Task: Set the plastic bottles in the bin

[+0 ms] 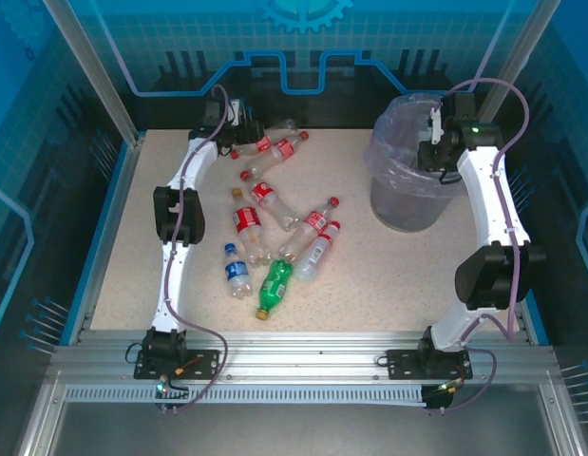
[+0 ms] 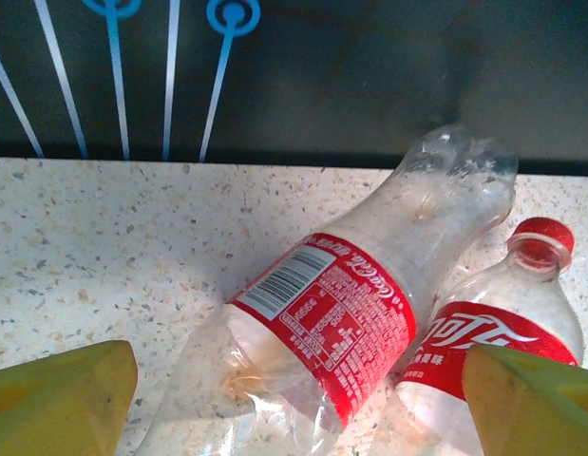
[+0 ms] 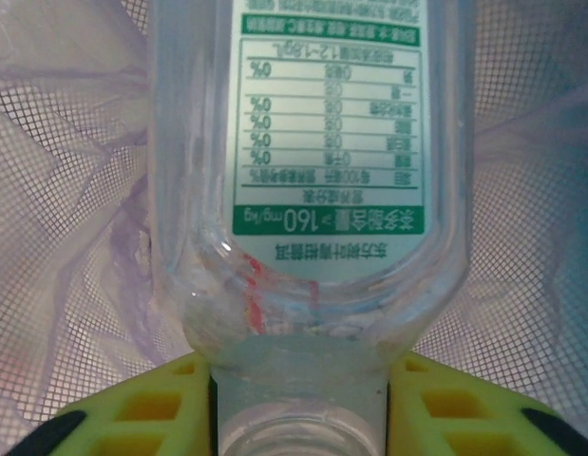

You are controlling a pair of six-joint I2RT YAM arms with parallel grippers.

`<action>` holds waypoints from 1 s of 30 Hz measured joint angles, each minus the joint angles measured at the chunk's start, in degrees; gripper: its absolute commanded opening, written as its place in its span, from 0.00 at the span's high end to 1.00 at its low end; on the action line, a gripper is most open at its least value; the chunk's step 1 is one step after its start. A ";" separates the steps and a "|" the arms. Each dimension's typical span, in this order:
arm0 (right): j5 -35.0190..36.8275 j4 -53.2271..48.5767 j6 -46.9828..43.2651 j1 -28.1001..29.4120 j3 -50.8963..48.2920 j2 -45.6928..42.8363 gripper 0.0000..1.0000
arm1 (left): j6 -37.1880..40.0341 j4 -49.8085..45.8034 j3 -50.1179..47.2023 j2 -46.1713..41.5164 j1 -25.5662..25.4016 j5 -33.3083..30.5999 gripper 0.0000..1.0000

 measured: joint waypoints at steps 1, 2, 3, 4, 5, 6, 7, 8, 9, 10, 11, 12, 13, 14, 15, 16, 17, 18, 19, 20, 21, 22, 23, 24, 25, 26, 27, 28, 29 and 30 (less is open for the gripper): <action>-0.46 0.00 -0.04 -0.15 -0.24 0.00 0.50 | 0.04 -0.09 0.13 0.31 0.00 0.13 0.10; -0.76 -0.04 0.09 -0.22 -0.31 0.00 0.46 | 0.09 -0.09 0.15 0.48 0.00 0.17 0.10; -1.05 -0.04 0.07 -0.31 -0.31 0.00 0.43 | 0.22 -0.13 0.17 0.70 0.00 0.37 0.10; -1.33 0.00 0.02 -0.33 -0.31 -0.02 0.40 | 0.26 -0.17 0.22 0.85 0.00 0.55 0.10; -1.64 -0.02 0.11 -0.33 -0.28 -0.04 0.38 | 0.33 -0.26 0.22 0.94 0.00 0.61 0.10; -2.10 -0.02 0.09 -0.33 -0.28 -0.07 0.36 | 0.44 -0.46 0.22 1.07 0.00 0.72 0.10; -2.34 -0.09 0.13 -0.33 -0.24 -0.07 0.34 | 0.46 -0.52 0.24 1.20 0.00 0.85 0.10; -2.60 -0.17 0.24 -0.33 -0.15 -0.07 0.32 | 0.48 -0.52 0.24 1.27 0.00 0.98 0.10; -2.97 -0.24 0.26 -0.33 0.04 -0.07 0.32 | 0.74 -0.59 0.24 1.44 0.00 1.03 0.10; -3.48 -0.26 0.35 -0.33 0.33 -0.09 0.31 | 1.14 -0.70 0.24 1.55 0.00 1.01 0.10; -3.87 -0.37 0.39 -0.33 0.70 -0.11 0.31 | 1.62 -0.96 0.28 1.64 -0.02 0.98 0.10; -4.28 -0.50 0.46 -0.33 1.22 -0.15 0.30 | 2.40 -1.38 0.31 1.68 -0.11 0.92 0.10; -4.83 -0.55 0.50 -0.33 1.57 -0.31 0.30 | 3.21 -1.86 0.35 1.68 -0.17 0.74 0.10; -5.38 -0.63 0.68 -0.35 1.90 -0.59 0.30 | 4.31 -2.47 0.42 1.68 -0.28 0.52 0.10; -5.92 -0.61 0.83 -0.35 2.10 -1.03 0.30 | 5.25 -2.91 0.50 1.68 -0.48 0.28 0.10; -6.45 -0.61 0.94 -0.37 2.14 -1.49 0.29 | 6.14 -3.45 0.57 1.68 -0.70 -0.15 0.11; -7.06 -0.63 1.16 -0.37 2.16 -2.12 0.29 | 6.84 -4.02 0.70 1.68 -0.94 -0.50 0.12; -7.56 -0.61 1.38 -0.37 2.16 -2.71 0.29 | 7.45 -4.52 0.76 1.68 -1.22 -0.76 0.14; -8.15 -0.59 1.60 -0.37 2.19 -3.30 0.29 | 7.76 -4.90 0.79 1.68 -1.49 -0.85 0.16; -8.61 -0.59 1.90 -0.37 2.19 -3.96 0.29 | 7.93 -5.40 0.83 1.68 -1.73 -1.01 0.18; -9.11 -0.57 2.16 -0.37 2.19 -4.66 0.29 | 8.33 -5.77 0.83 1.68 -1.99 -1.11 0.20; -9.49 -0.55 2.36 -0.37 2.19 -5.29 0.29 | 8.87 -6.19 0.85 1.70 -2.25 -1.27 0.20; -9.81 -0.50 2.58 -0.37 2.14 -5.99 0.29 | 9.44 -6.86 0.85 1.70 -2.54 -1.70 0.20; -10.01 -0.11 2.82 -0.37 1.88 -6.86 0.29 | 10.23 -7.37 0.85 1.70 -2.80 -2.29 0.22; -10.08 0.37 2.93 -0.37 1.49 -7.56 0.29 | 10.80 -7.63 0.85 1.70 -3.06 -2.93 0.24; -10.14 0.94 3.21 -0.39 0.72 -8.63 0.29 | 11.63 -8.15 0.87 1.70 -3.37 -3.76 0.25; -10.45 1.31 3.48 -0.44 -0.11 -9.68 0.29 | 12.17 -8.57 0.87 1.70 -3.65 -4.22 0.28; -10.62 1.55 3.72 -0.48 -0.81 -10.47 0.29 | 12.41 -8.79 0.90 1.70 -3.85 -4.55 0.29; -10.95 1.68 3.89 -0.48 -1.46 -11.21 0.29 | 12.63 -9.09 1.09 1.70 -4.07 -4.85 0.31; -11.21 1.88 4.09 -0.52 -2.14 -11.87 0.29 | 12.87 -9.38 1.25 1.68 -4.20 -5.14 0.33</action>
